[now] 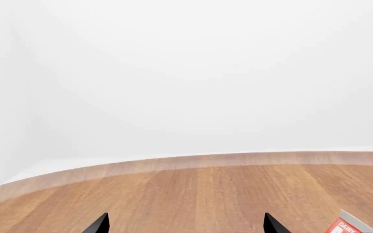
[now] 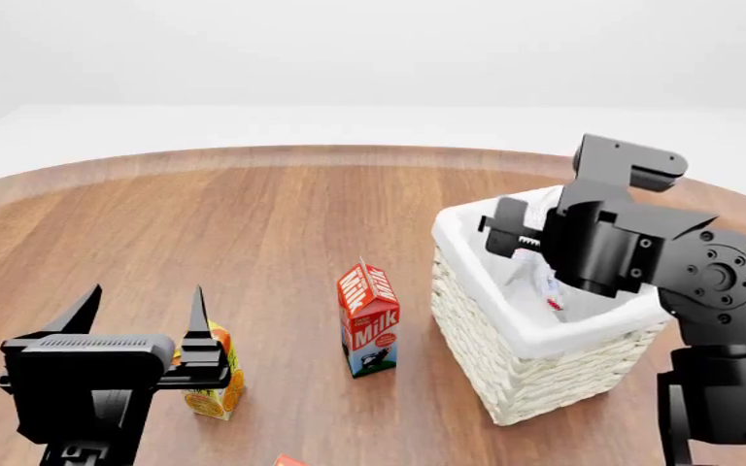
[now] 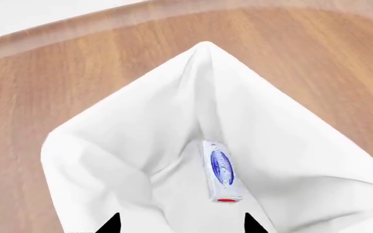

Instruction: Pick up the cream cheese box and the butter, and put them in the basket.

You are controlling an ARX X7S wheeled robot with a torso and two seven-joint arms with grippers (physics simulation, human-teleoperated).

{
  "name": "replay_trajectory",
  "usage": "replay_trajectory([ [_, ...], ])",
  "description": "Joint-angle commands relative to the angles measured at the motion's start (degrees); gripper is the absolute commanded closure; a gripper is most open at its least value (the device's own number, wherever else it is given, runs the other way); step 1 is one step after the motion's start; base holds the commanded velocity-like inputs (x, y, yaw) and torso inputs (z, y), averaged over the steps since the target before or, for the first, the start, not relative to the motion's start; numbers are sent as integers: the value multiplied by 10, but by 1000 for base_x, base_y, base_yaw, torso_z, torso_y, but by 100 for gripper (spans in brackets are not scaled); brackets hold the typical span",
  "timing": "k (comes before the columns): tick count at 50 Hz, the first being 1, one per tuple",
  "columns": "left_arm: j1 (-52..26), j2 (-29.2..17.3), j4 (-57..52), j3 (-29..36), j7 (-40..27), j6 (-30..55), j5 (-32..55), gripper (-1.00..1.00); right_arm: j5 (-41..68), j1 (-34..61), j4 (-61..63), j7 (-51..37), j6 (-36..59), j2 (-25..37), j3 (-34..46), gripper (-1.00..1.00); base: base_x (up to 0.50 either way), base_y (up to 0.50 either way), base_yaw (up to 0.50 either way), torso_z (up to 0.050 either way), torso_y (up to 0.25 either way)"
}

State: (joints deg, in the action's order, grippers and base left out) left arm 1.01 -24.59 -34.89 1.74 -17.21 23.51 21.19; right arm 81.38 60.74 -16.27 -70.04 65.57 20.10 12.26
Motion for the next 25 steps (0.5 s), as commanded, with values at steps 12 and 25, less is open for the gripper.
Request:
replay_trajectory([
  [12, -1, -2, 0, 4, -3, 1, 1, -100, 88, -1, 100, -74, 27, 13, -37, -100, 0, 0, 0, 0, 0],
  [25, 0, -3, 3, 7, -4, -3, -1, -100, 179, -3, 174, -143, 46, 18, -50, -100, 0, 0, 0, 0, 0],
])
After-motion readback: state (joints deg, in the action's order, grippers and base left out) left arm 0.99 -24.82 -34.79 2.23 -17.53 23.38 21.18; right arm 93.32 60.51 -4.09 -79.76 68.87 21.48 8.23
